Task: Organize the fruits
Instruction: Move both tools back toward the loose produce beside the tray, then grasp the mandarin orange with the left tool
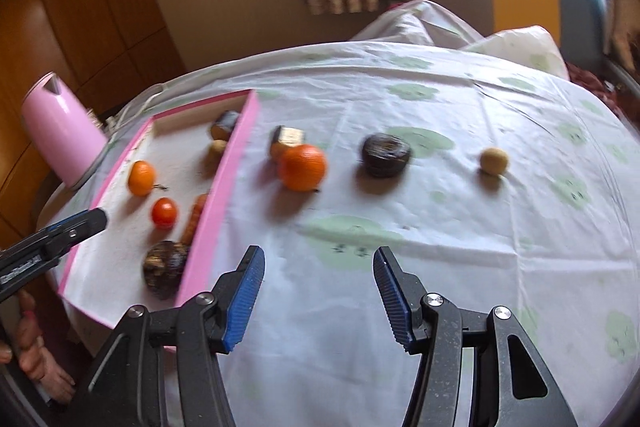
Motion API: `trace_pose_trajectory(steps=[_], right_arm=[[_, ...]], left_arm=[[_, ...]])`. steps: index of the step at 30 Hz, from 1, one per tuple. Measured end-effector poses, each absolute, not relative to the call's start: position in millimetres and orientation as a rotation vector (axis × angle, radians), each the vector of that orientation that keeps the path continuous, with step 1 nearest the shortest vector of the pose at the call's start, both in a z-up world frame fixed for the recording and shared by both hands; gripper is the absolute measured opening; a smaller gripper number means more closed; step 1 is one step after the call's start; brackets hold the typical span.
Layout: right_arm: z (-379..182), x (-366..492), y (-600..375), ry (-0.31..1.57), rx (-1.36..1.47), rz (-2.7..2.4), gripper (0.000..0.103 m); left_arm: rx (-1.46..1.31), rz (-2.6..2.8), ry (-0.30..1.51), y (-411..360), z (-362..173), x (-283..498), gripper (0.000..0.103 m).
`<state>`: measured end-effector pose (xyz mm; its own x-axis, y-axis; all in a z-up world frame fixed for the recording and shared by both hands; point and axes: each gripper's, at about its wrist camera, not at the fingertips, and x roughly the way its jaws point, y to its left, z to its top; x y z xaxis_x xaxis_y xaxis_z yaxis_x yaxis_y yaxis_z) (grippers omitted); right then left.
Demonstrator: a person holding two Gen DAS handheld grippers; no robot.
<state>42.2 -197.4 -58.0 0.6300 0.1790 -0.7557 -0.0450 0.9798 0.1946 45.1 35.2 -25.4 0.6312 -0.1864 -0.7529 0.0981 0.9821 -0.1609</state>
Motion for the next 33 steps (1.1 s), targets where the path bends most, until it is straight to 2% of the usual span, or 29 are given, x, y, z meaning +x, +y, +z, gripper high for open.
trace_pose_trajectory(steps=[10, 25, 33], right_arm=[[-70, 40, -240, 0.885, 0.196, -0.013, 0.062], [-78, 41, -260, 0.874, 0.178, -0.084, 0.062], [-82, 42, -272, 0.876, 0.189, -0.104, 0.062]], left_arm=[[-0.071, -0.339, 0.884, -18, -16, 58, 0.035], [-0.017, -0.428, 0.943, -88, -25, 107, 0.035], [-0.004, -0.377, 1.011, -110, -50, 138, 0.042]])
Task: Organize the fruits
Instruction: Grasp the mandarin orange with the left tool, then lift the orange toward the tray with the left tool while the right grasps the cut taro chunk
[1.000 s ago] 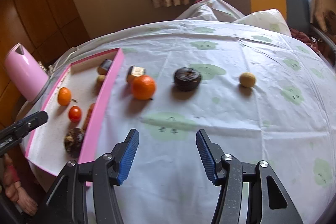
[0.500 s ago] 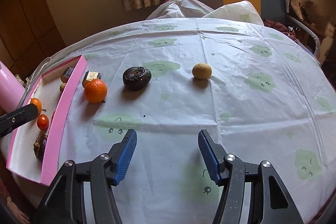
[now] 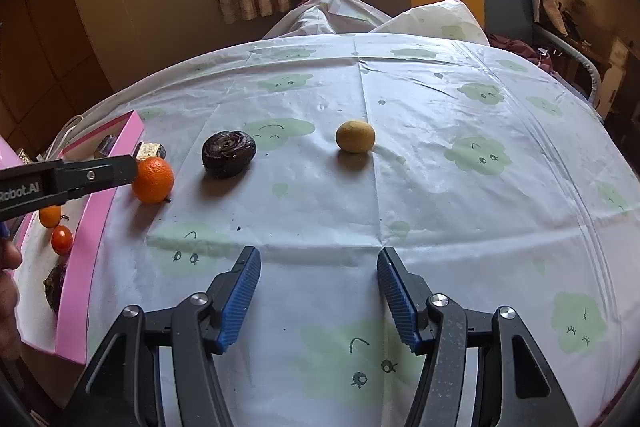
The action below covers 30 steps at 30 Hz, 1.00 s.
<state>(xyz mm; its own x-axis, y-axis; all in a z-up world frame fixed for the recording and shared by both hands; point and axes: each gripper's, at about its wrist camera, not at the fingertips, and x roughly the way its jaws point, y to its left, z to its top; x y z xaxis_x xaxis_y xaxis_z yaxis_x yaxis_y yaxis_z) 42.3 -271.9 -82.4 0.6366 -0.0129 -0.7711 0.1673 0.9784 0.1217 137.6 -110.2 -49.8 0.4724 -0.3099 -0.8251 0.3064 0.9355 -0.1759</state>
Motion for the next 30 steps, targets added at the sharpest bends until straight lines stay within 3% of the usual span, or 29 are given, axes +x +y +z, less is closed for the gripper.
trace_pose_trajectory(steps=[7, 9, 26, 30], right_arm=[[-83, 44, -276, 0.872, 0.190, -0.100, 0.065], [-83, 44, -276, 0.871, 0.189, -0.098, 0.065], [-76, 62, -257, 0.875, 0.143, 0.025, 0.064], [-71, 77, -239, 0.875, 0.123, 0.112, 0.050]], left_arm=[[0.025, -0.328, 1.055, -118, -70, 153, 0.043], [0.029, -0.331, 1.045, -118, -74, 152, 0.040], [-0.073, -0.342, 0.905, -77, -41, 83, 0.039], [-0.110, -0.316, 0.891, -59, -37, 78, 0.039]])
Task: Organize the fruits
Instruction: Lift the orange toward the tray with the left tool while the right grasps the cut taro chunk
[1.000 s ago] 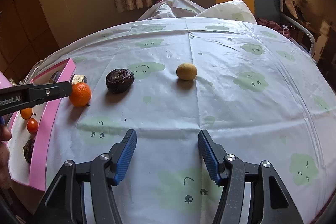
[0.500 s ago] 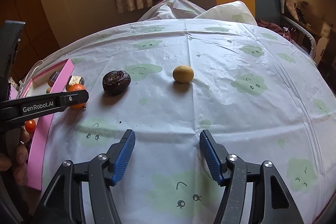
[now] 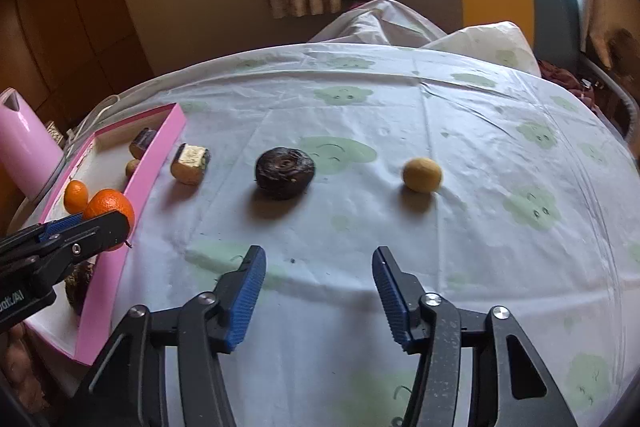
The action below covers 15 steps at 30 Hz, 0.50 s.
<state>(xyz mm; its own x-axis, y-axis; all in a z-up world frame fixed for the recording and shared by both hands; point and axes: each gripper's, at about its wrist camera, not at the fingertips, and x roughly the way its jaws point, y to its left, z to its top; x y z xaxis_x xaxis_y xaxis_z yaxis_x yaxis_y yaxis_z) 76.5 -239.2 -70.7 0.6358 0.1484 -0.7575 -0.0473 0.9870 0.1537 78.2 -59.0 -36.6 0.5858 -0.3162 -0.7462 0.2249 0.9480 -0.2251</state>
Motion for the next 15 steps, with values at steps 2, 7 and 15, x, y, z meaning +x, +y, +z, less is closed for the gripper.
trace_pose_trajectory(steps=[2, 7, 15], right_arm=[[-69, 87, -229, 0.880, 0.125, 0.162, 0.049], [-69, 115, -200, 0.903, 0.118, 0.271, 0.049], [-76, 158, -170, 0.943, 0.155, 0.353, 0.049]], left_arm=[[-0.118, -0.302, 0.883, -51, -36, 77, 0.039], [-0.149, -0.267, 0.878, -34, -36, 77, 0.039], [-0.183, -0.221, 0.882, -10, -41, 76, 0.039]])
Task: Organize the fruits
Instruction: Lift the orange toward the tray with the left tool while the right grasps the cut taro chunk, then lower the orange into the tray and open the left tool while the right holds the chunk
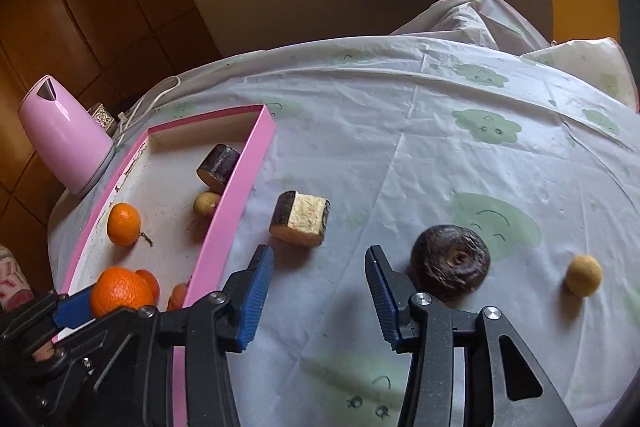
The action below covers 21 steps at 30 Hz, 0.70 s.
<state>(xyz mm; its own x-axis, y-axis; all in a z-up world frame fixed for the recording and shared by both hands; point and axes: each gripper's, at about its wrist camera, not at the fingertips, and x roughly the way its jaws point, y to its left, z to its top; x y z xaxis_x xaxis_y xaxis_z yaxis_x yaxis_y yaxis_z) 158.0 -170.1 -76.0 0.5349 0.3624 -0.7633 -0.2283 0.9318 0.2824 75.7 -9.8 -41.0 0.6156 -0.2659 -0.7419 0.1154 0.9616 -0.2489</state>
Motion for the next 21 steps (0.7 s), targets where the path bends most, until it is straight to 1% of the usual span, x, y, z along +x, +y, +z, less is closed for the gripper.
trace_pose_trajectory(steps=[6, 7, 8, 17, 21], right_arm=[[-85, 180, -154, 0.967, 0.141, 0.347, 0.049], [-85, 181, -152, 0.960, 0.131, 0.339, 0.044], [-85, 182, -151, 0.960, 0.125, 0.333, 0.036], [-78, 151, -173, 0.978, 0.162, 0.330, 0.036], [-74, 119, -182, 0.944, 0.099, 0.303, 0.036]], left_arm=[[-0.190, -0.202, 0.889, -3, -44, 77, 0.039], [-0.190, -0.202, 0.890, -3, -44, 77, 0.039], [-0.189, -0.201, 0.892, -3, -45, 77, 0.039], [-0.168, -0.200, 0.893, -9, -43, 73, 0.039], [-0.156, -0.206, 0.883, -11, -39, 68, 0.039]])
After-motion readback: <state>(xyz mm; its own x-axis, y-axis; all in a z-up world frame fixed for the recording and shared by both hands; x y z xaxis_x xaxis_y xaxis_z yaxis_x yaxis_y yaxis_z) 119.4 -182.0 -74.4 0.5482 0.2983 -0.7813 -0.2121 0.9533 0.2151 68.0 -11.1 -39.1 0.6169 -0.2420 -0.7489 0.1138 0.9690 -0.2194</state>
